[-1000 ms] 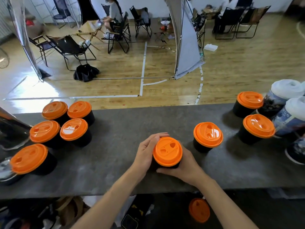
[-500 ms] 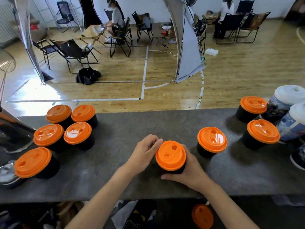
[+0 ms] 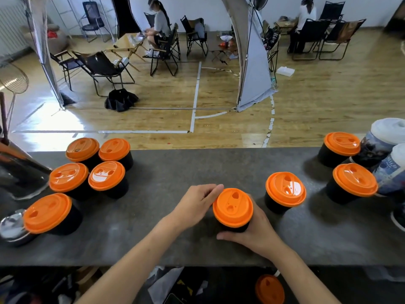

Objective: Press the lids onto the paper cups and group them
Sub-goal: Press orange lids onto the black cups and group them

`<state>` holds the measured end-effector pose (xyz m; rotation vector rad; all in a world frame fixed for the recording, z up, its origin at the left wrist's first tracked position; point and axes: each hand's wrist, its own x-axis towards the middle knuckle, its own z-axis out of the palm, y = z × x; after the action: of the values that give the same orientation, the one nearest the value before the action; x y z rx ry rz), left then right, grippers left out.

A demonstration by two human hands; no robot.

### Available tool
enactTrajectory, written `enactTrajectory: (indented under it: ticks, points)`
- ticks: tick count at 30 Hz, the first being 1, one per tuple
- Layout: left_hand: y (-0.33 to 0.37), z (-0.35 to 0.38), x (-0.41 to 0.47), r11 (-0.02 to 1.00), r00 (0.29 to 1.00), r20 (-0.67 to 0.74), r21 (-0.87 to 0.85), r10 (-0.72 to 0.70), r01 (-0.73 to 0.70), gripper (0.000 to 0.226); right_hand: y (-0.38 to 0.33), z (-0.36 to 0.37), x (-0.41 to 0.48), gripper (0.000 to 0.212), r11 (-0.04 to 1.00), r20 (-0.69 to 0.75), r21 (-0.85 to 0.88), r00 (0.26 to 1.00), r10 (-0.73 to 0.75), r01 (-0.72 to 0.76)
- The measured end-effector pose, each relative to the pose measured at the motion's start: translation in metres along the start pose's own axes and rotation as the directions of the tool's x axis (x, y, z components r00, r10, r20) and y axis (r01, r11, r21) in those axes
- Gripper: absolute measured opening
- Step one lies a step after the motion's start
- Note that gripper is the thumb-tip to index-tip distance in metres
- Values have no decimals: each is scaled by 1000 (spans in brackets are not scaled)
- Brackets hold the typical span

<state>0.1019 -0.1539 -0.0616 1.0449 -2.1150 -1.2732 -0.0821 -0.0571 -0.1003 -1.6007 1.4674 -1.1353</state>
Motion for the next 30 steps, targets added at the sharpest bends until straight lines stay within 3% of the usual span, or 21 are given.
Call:
enactTrajectory:
  ticks: [4, 12, 20, 25, 28, 30]
  points:
    - [-6, 17, -16, 999, 991, -136, -37, -5, 0, 52, 1, 1, 0, 85, 1000, -22, -10, 1000, -1, 1]
    - [10, -9, 17, 998, 983, 178, 43, -51, 44, 55, 2, 0, 1, 83, 1000, -28, 1, 1000, -8, 8]
    - [3, 10, 1, 1000, 1000, 2, 4, -26, 26, 60, 0, -1, 1, 92, 1000, -44, 8, 999, 4, -4]
    - [12, -2, 12, 972, 993, 94, 231, -67, 44, 63, 1, -2, 1, 84, 1000, -45, -5, 999, 14, -14]
    - [16, -7, 19, 986, 983, 169, 160, -65, 37, 60, 0, -2, 1, 85, 1000, -40, 6, 999, 15, -15]
    - [11, -7, 17, 996, 989, 141, 92, -34, 21, 59, -1, 0, 0, 90, 1000, -36, 14, 999, 11, -10]
